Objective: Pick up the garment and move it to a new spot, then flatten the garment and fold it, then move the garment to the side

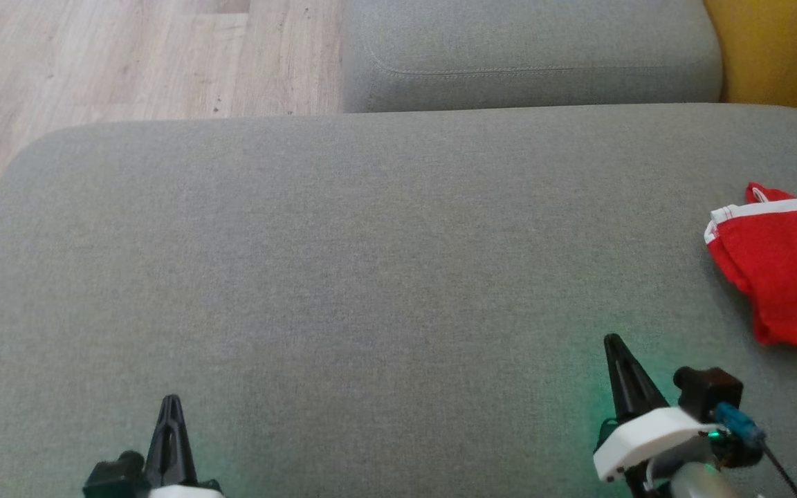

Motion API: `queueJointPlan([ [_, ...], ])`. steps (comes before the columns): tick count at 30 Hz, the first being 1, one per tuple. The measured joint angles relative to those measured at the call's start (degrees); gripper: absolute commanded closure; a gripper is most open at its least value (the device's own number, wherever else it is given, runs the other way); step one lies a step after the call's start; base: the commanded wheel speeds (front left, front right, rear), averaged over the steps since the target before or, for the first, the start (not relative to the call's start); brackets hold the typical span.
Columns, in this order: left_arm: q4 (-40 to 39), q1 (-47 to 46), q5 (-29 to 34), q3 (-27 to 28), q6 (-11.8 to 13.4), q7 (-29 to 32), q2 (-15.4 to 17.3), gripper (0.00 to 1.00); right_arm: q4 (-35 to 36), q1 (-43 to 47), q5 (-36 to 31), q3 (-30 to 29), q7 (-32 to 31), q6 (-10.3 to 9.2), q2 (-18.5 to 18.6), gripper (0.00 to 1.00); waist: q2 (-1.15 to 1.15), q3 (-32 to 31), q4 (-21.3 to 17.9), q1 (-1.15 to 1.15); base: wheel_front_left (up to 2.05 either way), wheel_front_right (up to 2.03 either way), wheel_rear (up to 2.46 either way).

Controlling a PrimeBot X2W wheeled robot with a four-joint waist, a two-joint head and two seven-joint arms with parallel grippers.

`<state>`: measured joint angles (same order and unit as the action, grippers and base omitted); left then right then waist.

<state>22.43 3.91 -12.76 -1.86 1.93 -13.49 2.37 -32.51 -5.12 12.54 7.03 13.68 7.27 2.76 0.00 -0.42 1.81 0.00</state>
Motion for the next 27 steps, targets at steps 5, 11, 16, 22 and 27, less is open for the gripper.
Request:
queueJointPlan([
  [5, -0.1, -0.2, -3.3, 0.1, -0.4, 0.9, 0.0, 1.00, 0.7, -0.2, 3.2, -0.5, -0.7, 0.00, 0.0, 1.00, 0.00, 0.0, -0.1, 0.00, 0.00, 0.00, 0.00],
  [11, -0.4, -0.2, -7.1, 0.1, -0.8, 1.7, 0.0, 1.00, 1.4, -0.2, 7.1, -1.3, -1.8, 0.00, 0.0, 1.00, 0.00, 0.1, -0.2, 0.00, 0.00, 0.00, 0.00],
  [16, -0.6, -0.3, -10.4, 0.2, -1.0, 2.4, 0.0, 1.00, 2.2, -0.2, 10.3, -1.9, -2.6, 0.00, 0.0, 1.00, 0.00, 0.1, -0.2, 0.00, 0.00, 0.00, 0.00],
  [22, -0.9, -0.5, -13.6, 0.4, -1.5, 3.4, 0.0, 1.00, 2.8, -0.2, 13.5, -2.4, -3.2, 0.00, 0.0, 1.00, 0.00, 0.1, -0.3, 0.00, 0.00, 0.00, 0.00],
  [27, -1.1, -0.9, -16.8, 0.8, -1.9, 4.0, 0.0, 1.00, 3.4, -0.2, 16.7, -3.1, -4.1, 0.00, 0.0, 1.00, 0.00, 0.1, -0.4, 0.00, 0.00, 0.00, 0.00],
])
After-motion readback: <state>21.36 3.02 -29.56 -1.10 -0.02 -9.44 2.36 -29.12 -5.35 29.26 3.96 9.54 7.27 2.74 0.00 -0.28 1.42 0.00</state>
